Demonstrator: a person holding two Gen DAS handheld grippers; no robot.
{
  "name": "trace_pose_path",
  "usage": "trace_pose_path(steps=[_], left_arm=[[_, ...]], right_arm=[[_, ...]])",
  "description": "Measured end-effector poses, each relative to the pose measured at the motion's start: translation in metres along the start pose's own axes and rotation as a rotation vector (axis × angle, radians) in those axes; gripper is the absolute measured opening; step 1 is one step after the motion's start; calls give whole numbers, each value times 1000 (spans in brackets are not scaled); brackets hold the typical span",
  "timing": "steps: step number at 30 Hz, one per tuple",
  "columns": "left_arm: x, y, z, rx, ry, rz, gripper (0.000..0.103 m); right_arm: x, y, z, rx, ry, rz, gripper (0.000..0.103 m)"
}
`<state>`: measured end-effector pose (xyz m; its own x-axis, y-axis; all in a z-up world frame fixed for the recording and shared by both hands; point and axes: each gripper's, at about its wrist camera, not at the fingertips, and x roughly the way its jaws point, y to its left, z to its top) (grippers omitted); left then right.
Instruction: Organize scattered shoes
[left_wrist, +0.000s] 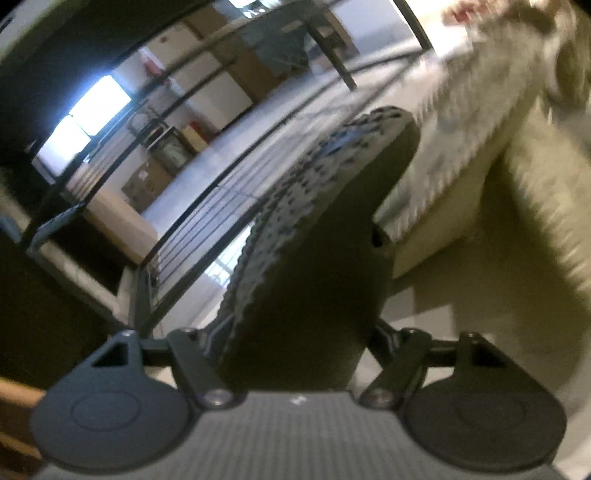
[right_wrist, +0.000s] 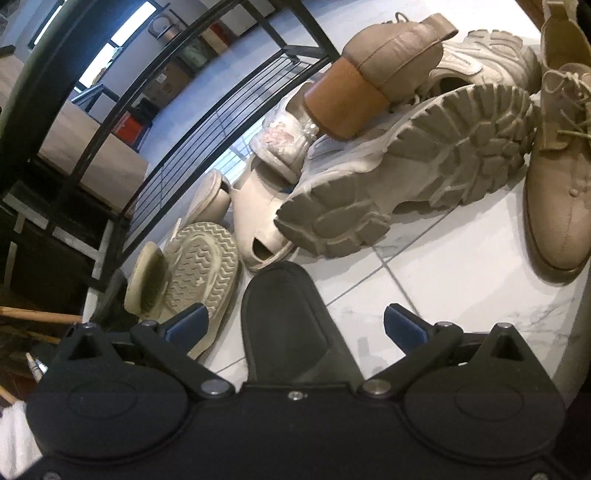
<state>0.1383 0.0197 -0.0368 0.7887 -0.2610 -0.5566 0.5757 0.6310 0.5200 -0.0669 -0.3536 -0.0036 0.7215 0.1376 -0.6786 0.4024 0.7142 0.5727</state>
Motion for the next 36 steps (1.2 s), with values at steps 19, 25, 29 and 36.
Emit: trace_pose_path(steps=[19,25,29,36], left_arm=[[-168,-1,13,-568,83,-766,75],[-174,-19,29,-588,66,-970,75],[-170,-28,29,-629,96,-1030,76],[-131,-42,14,-489,230,-627,91]], right_arm=[[-15,21,-13,-101,22,61,103],[-21,19,-14,-92,7,55,103],[-20,16,-13,-75,4,62,103],[-17,18,-15,-96,26,60,103]])
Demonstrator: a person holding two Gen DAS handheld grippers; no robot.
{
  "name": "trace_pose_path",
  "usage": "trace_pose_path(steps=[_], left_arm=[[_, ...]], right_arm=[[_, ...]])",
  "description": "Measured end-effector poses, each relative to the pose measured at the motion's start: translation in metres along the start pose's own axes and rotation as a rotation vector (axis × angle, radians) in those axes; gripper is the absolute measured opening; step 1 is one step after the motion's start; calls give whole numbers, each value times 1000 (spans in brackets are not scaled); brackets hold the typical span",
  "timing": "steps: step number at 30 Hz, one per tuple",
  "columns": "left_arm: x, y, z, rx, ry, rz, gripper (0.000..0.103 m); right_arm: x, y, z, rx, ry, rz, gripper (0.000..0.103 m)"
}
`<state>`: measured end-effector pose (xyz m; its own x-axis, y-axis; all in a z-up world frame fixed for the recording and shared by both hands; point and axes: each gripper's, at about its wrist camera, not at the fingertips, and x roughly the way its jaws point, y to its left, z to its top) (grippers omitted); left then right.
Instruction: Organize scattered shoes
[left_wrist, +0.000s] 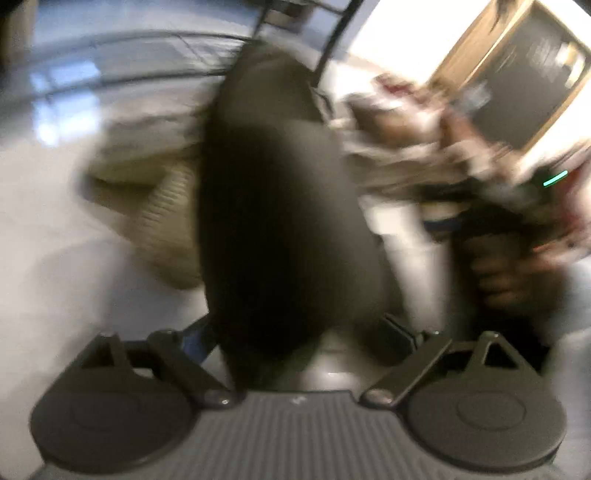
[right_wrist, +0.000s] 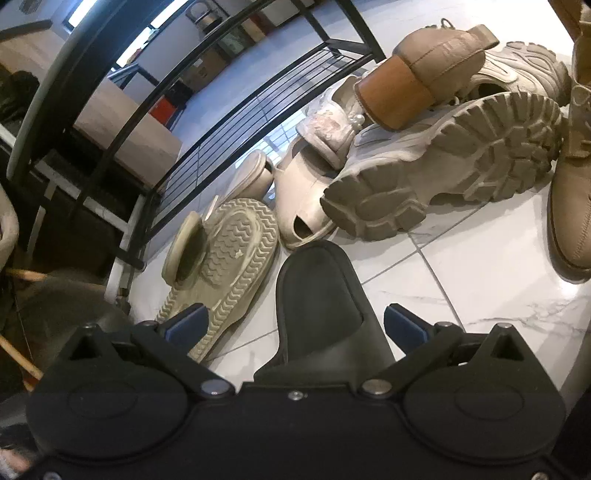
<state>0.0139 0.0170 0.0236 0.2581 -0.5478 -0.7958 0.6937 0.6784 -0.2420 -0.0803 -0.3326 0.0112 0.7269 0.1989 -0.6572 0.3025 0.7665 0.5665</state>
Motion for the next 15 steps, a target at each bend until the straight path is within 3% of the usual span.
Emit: trace_pose_path(steps=[8,13,15], left_arm=[[-51,25,-12,-86,-203,142,96],[-78,28,-25,-144,-326,257,102],[-81,27,-25,-161,-375,315,102]], right_arm=[[7,4,-3,-18,33,-1,103],[17,38,-14,-183,95,-5,103],[25,63,-25,-296,137,30,103]])
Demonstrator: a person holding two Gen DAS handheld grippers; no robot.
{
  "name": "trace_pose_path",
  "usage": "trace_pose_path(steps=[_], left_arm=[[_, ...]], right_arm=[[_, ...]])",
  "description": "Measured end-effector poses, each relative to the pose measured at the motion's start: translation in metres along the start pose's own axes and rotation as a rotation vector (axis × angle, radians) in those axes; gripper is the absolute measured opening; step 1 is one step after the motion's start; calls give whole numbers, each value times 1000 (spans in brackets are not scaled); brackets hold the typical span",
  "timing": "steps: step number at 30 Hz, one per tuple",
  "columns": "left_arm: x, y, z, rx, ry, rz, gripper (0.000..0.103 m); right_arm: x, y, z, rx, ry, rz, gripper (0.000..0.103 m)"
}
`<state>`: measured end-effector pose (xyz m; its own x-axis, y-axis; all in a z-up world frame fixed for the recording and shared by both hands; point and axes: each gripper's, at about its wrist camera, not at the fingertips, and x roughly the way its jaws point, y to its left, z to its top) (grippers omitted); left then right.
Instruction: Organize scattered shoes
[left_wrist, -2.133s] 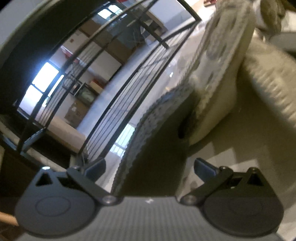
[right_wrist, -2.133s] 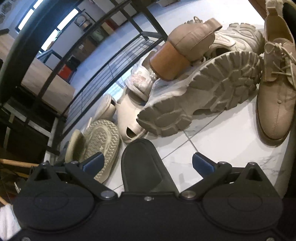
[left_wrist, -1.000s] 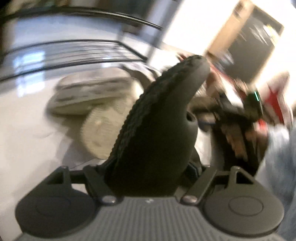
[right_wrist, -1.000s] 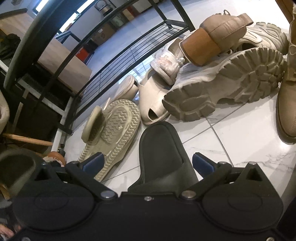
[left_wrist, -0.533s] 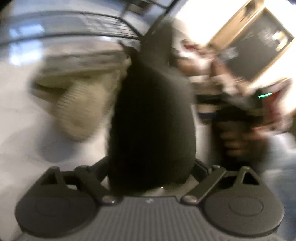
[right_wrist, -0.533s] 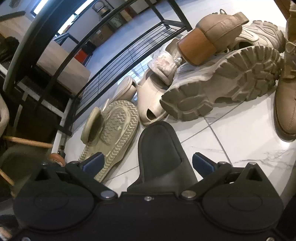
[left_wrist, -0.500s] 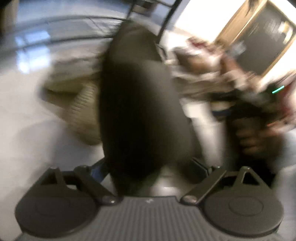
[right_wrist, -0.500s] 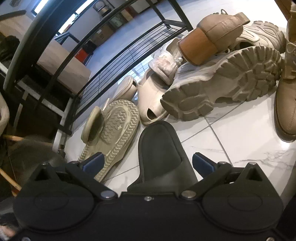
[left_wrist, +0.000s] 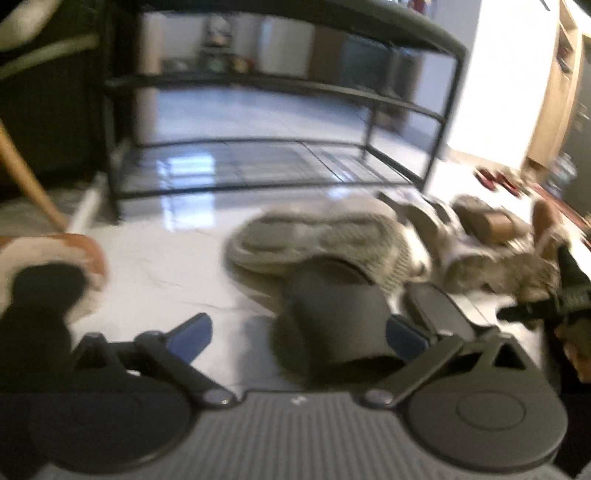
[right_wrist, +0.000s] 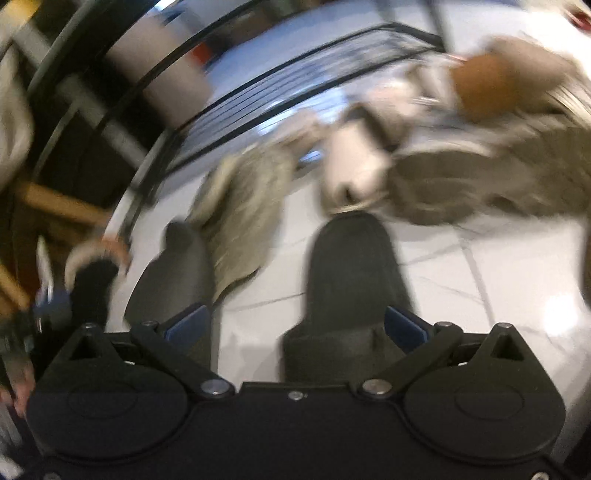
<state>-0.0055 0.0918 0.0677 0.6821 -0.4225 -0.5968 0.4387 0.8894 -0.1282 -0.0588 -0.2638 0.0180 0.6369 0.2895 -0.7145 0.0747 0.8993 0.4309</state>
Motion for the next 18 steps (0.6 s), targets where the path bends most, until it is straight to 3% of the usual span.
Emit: trace_pose_path(steps=[2,5,9,13,17,18], left_arm=[[-3,2,-6,-11,-33,46,102],[7,2,-5,-29,-40,101,102],[13,21,-2,-117,-48,122,102],[15,43,-4,-226,-48,162,102],[17,63,-3,-343,-53,173,102],[16,66,-3,-360,-58,173,102]], right_arm=[[9,17,-1,-12,32,67,103],[36,28,-5,245,119,229,103],[75,36,-22,581,222,373,103],[104,43,-37,803,239,386,103],[113,47,-32,822,174,370,101],[116,49,-29,820,155,363,96]])
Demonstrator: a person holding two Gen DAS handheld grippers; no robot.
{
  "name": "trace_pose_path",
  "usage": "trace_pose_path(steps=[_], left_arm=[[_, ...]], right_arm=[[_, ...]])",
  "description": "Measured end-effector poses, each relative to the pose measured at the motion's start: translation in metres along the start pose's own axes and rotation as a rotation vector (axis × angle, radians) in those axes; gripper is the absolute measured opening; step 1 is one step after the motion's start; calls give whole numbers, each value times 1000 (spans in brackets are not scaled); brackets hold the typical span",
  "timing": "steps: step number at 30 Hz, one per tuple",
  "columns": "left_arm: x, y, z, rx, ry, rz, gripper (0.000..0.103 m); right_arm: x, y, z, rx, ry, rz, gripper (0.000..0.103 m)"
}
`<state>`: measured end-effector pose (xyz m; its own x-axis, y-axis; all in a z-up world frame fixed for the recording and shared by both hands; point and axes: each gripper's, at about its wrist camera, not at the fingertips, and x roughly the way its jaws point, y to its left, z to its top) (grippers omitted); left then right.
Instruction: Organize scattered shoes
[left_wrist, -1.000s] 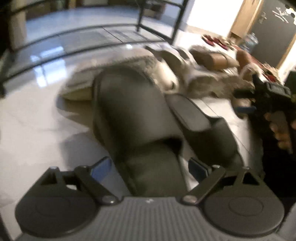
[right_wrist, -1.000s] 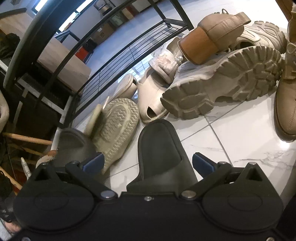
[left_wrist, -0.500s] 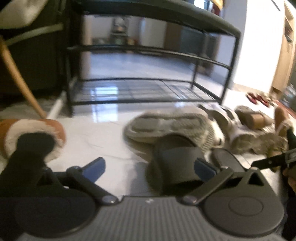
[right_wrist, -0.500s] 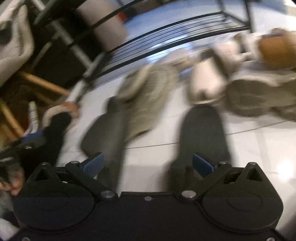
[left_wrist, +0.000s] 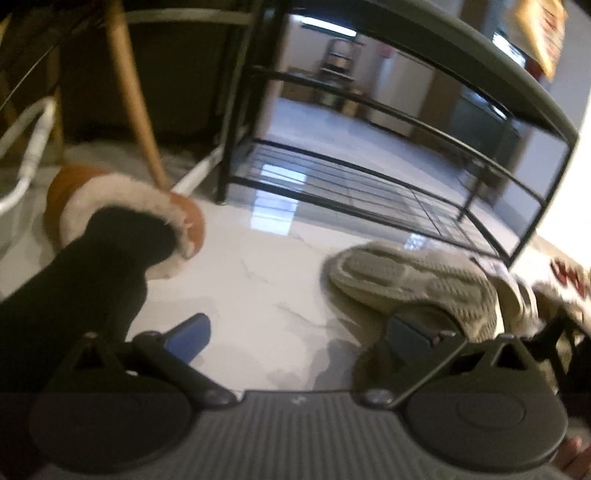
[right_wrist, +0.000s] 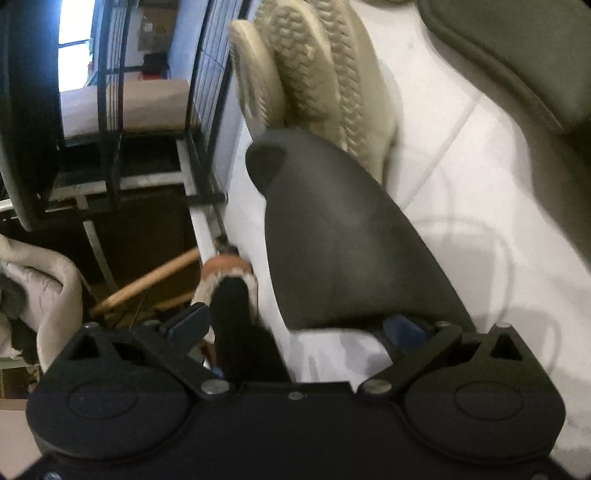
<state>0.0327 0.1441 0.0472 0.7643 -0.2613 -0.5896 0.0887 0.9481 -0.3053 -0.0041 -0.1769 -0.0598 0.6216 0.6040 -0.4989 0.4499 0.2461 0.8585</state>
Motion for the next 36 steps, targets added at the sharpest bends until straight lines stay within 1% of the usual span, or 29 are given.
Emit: trace_pose_path(steps=[1,2,3,4,5,6,7,8,10,11,12,13,14,15,16,17,18,21,24,27,28,29,30,31,32,33,34,35,36], left_arm=[[-1,2,0,-11,-6,-1,102],[-1,3,1,-22,-11,-1,102],[-1,4,1,-29,-15,-1,102],[-1,4,1,-32,-14,2,102],[-1,4,1,-36,-11,7,102],[-1,5,0,-39,-8,8,102],[-1,5,0,-42,-6,9,102],[-1,5,0,-44,-6,9,102],[-2,3,-1,-46,-9,5,102],[-2,2,-2,-42,-8,3,102],[-2,1,-2,-38,-8,2,102],[-2,0,-3,-29,-7,3,102],[0,-1,-3,-15,-5,8,102],[1,-2,-4,1,-3,14,102],[1,-4,-6,17,2,21,102],[2,-5,-7,28,7,26,102],[3,-6,-8,32,11,28,102],[3,-6,-9,30,15,30,102],[4,-4,-8,18,14,29,102],[6,-1,-8,1,16,26,102],[6,-1,-8,-3,18,25,102],[7,0,-8,-6,20,23,102],[7,1,-8,-8,21,21,102],[8,0,-8,-9,21,19,102],[7,0,-8,-10,21,18,102],[7,-1,-8,-10,20,15,102],[7,-2,-8,-8,18,11,102],[7,-3,-8,-3,17,8,102],[7,-4,-8,5,15,7,102]], right_arm=[[2,1,1,-3,-13,0,92],[3,2,1,-7,-20,-1,78],[4,3,0,-18,-26,-2,55],[3,5,0,-39,-30,-6,45],[1,7,-1,-68,-37,-12,37],[-1,9,-1,-97,-45,-18,32],[-3,11,-2,-119,-45,-17,32],[-6,12,-1,-124,-32,1,35],[-8,10,4,-104,-22,32,50],[-9,9,7,-85,-35,43,65],[-9,8,8,-81,-55,43,76],[-9,7,9,-77,-75,44,80],[-9,6,10,-72,-95,44,80],[-8,5,10,-68,-108,44,73],[-5,4,10,-65,-108,36,64],[-1,5,9,-68,-99,15,36],[3,6,7,-82,-88,-6,24],[3,12,0,-145,-93,-7,11],[-7,22,-2,-223,-92,-5,5],[-25,44,-7,-409,-56,-4,4],[-30,53,-10,-484,-36,-21,4],[-36,66,-14,-598,-4,-53,4],[-40,76,-18,-682,22,-78,4],[-43,83,-21,-740,76,-103,5],[-44,90,-23,-785,152,-140,8],[-42,91,-21,-771,177,-164,11],[-41,90,-18,-727,191,-179,14],[-41,83,-10,-634,178,-171,37],[-40,77,-4,-548,150,-158,72]])
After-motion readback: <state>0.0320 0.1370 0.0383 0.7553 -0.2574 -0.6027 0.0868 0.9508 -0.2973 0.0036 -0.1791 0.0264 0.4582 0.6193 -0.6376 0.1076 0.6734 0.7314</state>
